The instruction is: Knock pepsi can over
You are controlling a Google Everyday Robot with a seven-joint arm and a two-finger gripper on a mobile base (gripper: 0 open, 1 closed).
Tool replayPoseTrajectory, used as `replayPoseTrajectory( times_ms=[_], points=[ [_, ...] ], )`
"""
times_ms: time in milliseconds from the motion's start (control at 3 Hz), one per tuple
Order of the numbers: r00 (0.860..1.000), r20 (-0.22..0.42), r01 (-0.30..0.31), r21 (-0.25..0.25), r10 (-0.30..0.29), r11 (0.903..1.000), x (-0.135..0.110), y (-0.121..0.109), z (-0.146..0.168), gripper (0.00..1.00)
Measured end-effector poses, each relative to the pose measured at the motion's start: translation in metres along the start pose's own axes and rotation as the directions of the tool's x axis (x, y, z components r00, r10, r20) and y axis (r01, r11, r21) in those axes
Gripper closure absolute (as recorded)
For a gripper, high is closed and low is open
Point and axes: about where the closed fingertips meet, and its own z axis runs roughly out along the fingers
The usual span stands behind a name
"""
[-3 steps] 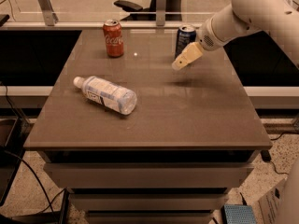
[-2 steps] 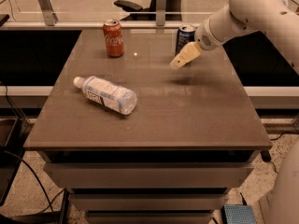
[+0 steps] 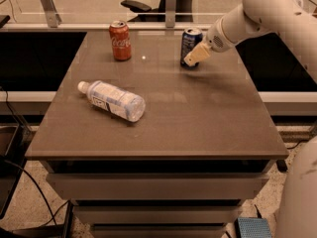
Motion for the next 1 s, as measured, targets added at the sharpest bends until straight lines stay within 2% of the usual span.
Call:
replayPoseTrajectory(
  times_ms=[667, 1000],
  points=[
    [1.000, 0.011, -0.001, -0.010, 0.001, 0.9999, -0.0013, -0.0038, 0.0026, 0.87],
    [1.000, 0.014, 0.015, -0.018, -0.015, 0.9997, -0.0030, -0.0058, -0.0014, 1.00]
  ],
)
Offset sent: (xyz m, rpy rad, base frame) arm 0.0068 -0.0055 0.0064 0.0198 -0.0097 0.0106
